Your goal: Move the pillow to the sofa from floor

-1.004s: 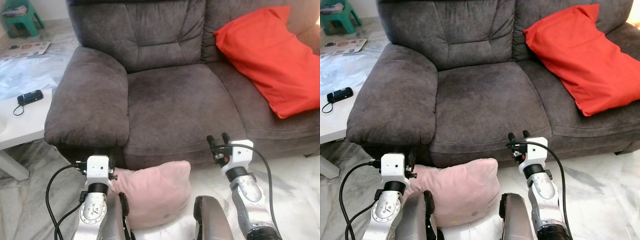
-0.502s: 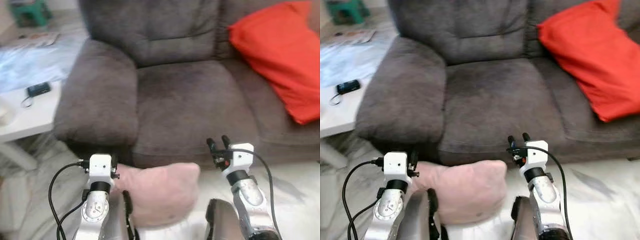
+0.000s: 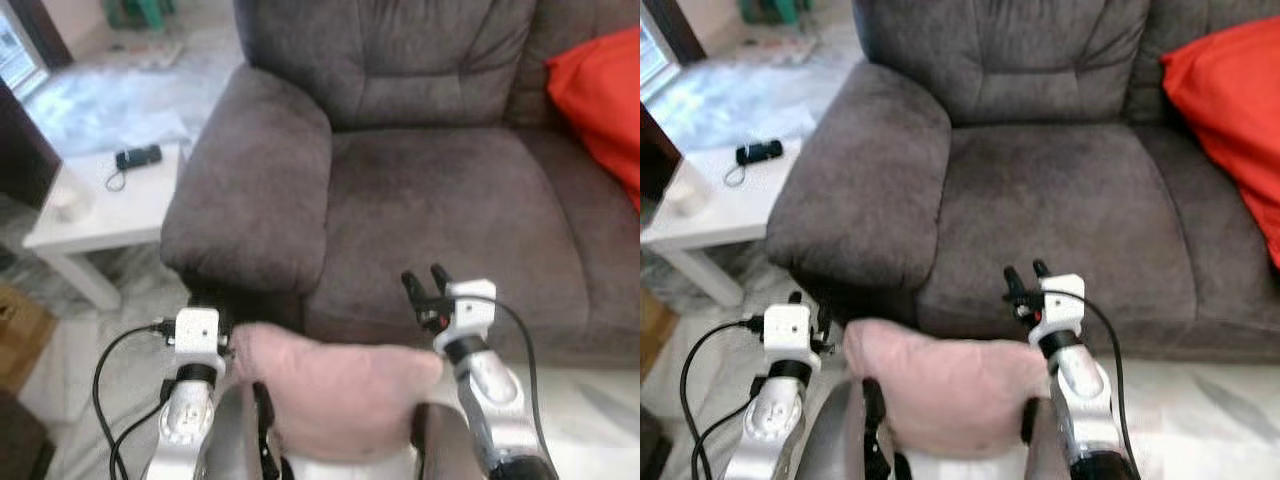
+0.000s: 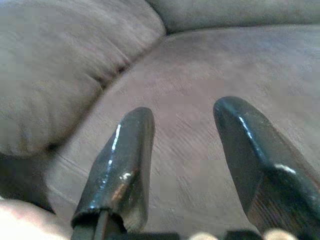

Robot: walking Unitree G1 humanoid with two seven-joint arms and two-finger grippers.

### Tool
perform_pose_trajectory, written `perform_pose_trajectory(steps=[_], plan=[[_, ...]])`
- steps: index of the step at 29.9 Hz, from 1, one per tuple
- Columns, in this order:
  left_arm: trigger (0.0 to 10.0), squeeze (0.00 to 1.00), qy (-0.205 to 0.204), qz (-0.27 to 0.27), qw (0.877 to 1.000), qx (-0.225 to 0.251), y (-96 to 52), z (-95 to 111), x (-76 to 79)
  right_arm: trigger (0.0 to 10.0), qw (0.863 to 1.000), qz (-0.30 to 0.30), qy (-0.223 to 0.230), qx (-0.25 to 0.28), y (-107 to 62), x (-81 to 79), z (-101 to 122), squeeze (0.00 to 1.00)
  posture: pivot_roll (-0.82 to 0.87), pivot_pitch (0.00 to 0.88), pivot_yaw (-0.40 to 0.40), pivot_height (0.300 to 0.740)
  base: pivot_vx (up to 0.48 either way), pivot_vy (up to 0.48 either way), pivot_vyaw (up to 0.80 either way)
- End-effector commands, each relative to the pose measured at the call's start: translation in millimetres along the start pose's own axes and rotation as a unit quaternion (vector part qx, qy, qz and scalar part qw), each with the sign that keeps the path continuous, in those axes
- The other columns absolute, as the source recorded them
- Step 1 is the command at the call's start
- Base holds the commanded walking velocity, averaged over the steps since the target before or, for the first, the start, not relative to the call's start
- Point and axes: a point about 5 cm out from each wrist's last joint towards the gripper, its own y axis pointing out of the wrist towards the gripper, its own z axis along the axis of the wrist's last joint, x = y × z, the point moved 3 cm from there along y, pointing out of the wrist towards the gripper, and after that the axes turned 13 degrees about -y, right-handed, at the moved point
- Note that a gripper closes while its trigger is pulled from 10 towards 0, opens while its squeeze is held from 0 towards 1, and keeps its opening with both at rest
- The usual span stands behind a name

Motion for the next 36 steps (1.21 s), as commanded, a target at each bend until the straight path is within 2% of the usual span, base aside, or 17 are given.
perform_pose_trajectory(steps=[1,5,13,18,20,25,30,36], plan=[[10.0,0.0,0.006,0.0,1.0,-0.009,-1.5,-3,-2.7,10.0,1.0,0.005,-0.007,0.004,0.2,-2.0,2,0.0,-0.06,0.099,0.045,0.516,0.0,0.0,0.52],[10.0,0.0,0.007,-0.002,1.0,-0.009,-1.1,-2,-2.2,10.0,1.0,0.006,-0.004,0.004,0.8,-2.9,2,0.0,-0.06,0.099,0.046,0.516,0.0,0.0,0.8],[10.0,0.0,0.004,-0.024,0.999,-0.026,-2.1,-8,3.0,10.0,1.0,0.002,0.005,-0.001,1.6,-3.7,1,0.0,-0.06,0.101,0.048,0.516,0.0,0.0,0.0],[10.0,0.0,-0.022,-0.056,0.992,-0.111,-5.0,-35,8.6,10.0,1.0,0.005,0.006,-0.003,1.9,-4.9,0,0.0,-0.06,0.104,0.049,0.516,0.0,0.0,0.0],[10.0,0.0,-0.016,-0.046,0.991,-0.123,-5.7,-40,3.8,10.0,1.0,0.005,0.006,-0.003,1.8,-5.2,0,0.0,-0.06,0.105,0.05,0.516,0.0,0.0,0.0],[10.0,0.0,-0.047,-0.017,0.986,-0.16,-3.3,-53,-6.5,10.0,1.0,0.008,0.008,-0.003,1.6,-6.3,0,0.0,-0.07,0.116,0.048,0.516,0.0,0.0,0.0],[10.0,0.0,-0.045,-0.004,0.982,-0.184,3.5,-61,-14.4,10.0,1.0,0.01,0.007,0.0,0.1,-6.4,2,0.0,-0.07,0.13,0.045,0.516,0.0,0.0,0.0],[10.0,0.0,-0.082,0.024,0.968,-0.237,9.3,-76,-20.3,10.0,1.0,0.013,0.007,0.019,2.2,-4.5,16,0.0,-0.09,0.162,0.041,0.516,0.0,0.0,0.0]])
